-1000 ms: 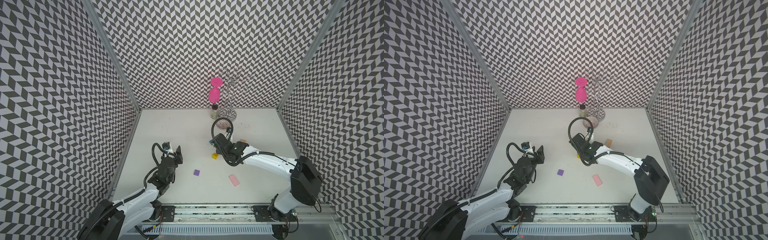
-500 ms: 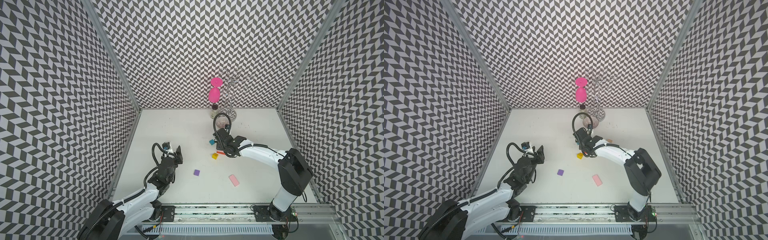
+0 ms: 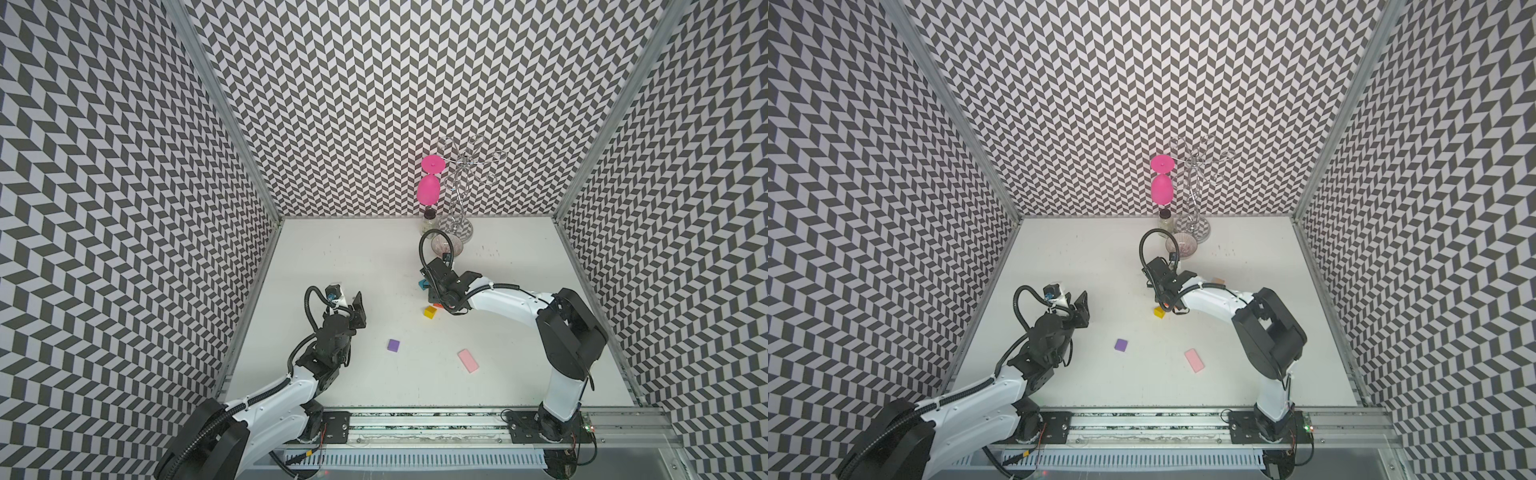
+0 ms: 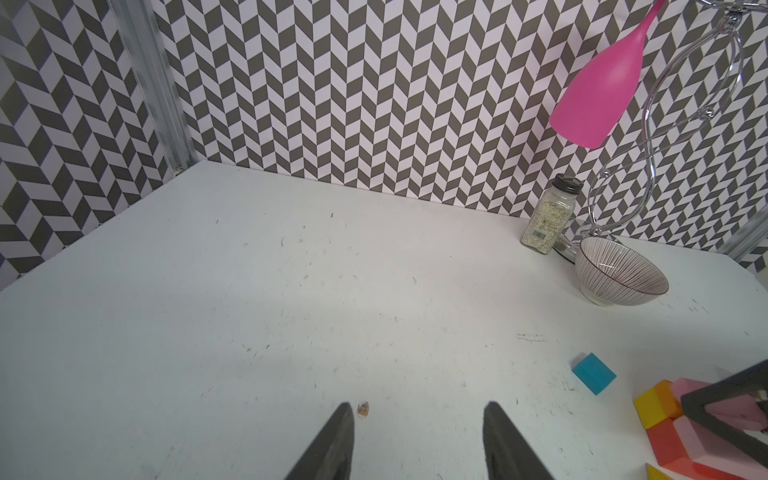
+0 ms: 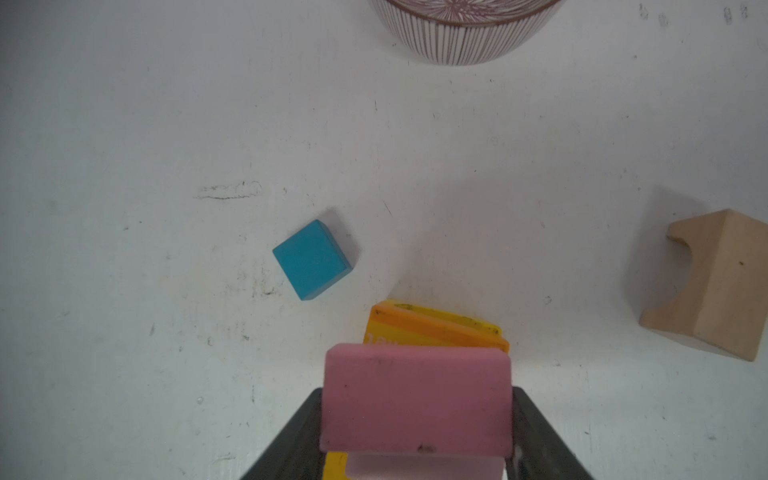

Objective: Build the wood block tower
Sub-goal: 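Carry the pink block over the orange-topped stack and lower it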

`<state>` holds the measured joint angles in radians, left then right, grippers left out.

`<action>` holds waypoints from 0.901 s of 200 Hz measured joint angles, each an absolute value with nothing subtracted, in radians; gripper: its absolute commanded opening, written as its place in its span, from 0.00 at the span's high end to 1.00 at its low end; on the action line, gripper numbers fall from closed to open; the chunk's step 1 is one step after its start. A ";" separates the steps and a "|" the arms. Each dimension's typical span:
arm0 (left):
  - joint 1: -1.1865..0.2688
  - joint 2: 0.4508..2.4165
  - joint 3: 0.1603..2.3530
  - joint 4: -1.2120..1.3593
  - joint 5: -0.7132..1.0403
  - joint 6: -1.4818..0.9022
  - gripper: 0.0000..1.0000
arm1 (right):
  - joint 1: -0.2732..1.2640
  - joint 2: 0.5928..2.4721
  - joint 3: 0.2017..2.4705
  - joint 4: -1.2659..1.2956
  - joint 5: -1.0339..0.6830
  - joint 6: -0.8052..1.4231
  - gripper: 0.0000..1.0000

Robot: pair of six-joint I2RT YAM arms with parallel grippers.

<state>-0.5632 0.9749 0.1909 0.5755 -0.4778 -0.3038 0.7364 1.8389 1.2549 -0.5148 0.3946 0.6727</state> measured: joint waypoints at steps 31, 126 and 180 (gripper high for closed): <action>-0.563 0.975 0.191 0.575 -0.478 -0.304 0.49 | 0.736 1.839 1.256 -0.516 0.395 0.673 1.00; -0.564 0.975 0.191 0.576 -0.479 -0.303 0.49 | 0.734 1.839 1.256 -0.516 0.392 0.681 1.00; -0.569 0.975 0.191 0.576 -0.480 -0.303 0.49 | 0.730 1.839 1.246 -0.514 0.388 0.684 0.98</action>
